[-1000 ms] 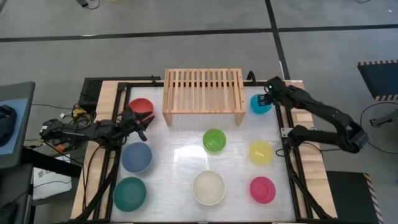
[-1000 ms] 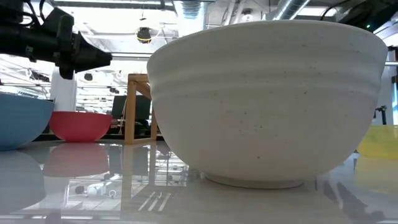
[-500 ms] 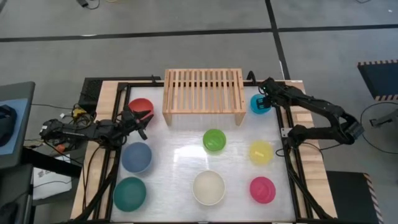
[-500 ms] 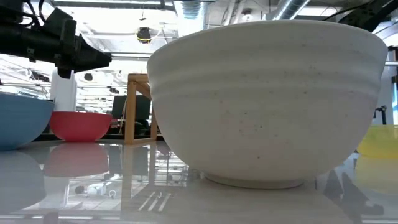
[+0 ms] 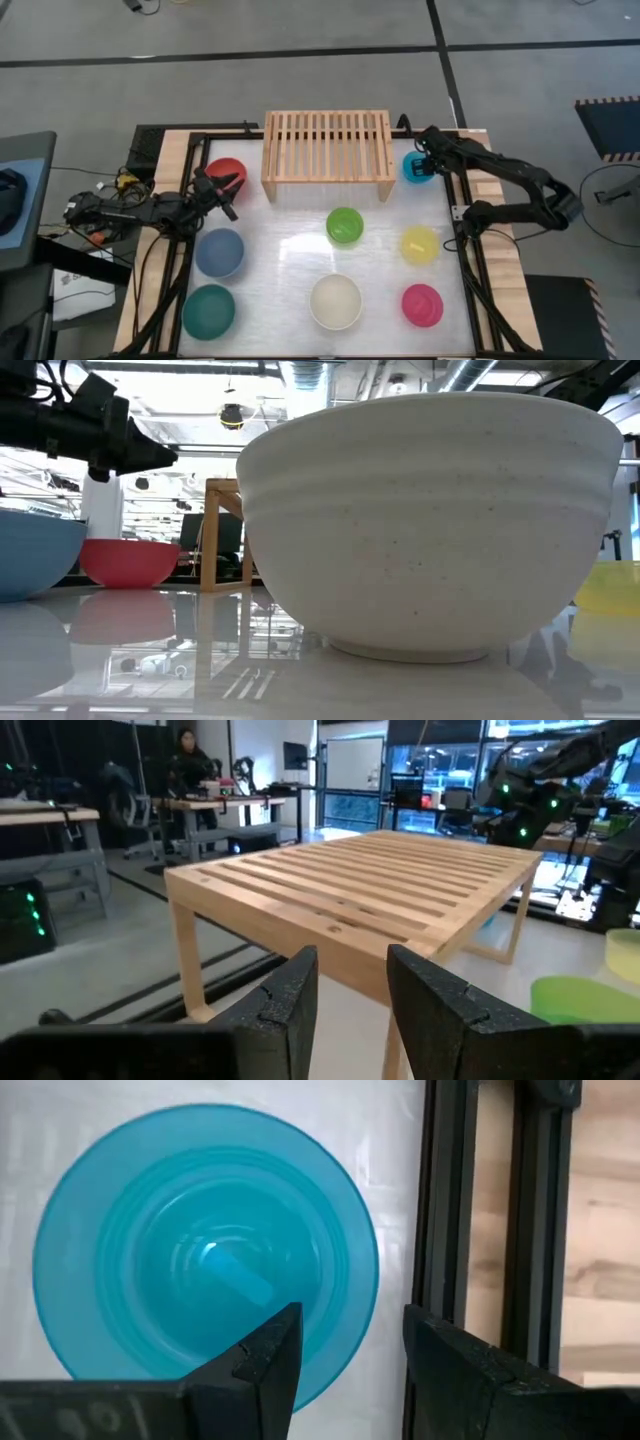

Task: Place and stack bowls onto a shelf
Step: Put the blue transparent bowl on the shelf

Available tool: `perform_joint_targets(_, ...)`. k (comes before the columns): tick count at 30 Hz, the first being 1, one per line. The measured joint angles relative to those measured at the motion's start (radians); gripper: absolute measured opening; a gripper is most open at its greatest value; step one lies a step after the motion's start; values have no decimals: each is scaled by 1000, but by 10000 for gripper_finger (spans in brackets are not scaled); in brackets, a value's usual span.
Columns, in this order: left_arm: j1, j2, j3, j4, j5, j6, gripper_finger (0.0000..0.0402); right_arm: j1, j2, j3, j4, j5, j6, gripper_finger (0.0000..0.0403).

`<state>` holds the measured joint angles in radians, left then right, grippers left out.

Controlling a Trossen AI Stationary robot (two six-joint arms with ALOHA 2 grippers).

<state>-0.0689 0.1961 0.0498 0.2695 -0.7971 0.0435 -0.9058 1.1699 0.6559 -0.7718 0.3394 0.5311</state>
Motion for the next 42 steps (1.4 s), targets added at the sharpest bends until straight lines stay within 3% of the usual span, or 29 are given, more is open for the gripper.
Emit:
perform_joint_targets(11,53,0,0,44,84,27,110,0,150,-11,43,-95,56,179)
perform_joint_targets(19,59,0,0,43,84,16,110,0,205,-12,55,-79,41,83)
perform_joint_targets(24,59,0,0,42,96,27,110,1,118,8,55,-4,36,23)
perform_joint_targets(26,59,0,0,42,125,38,110,0,67,32,48,36,33,22)
perform_joint_targets(34,59,0,0,67,192,43,110,0,-126,75,73,30,50,42)
perform_joint_targets(42,59,0,0,85,197,50,110,93,-263,184,174,82,27,23)
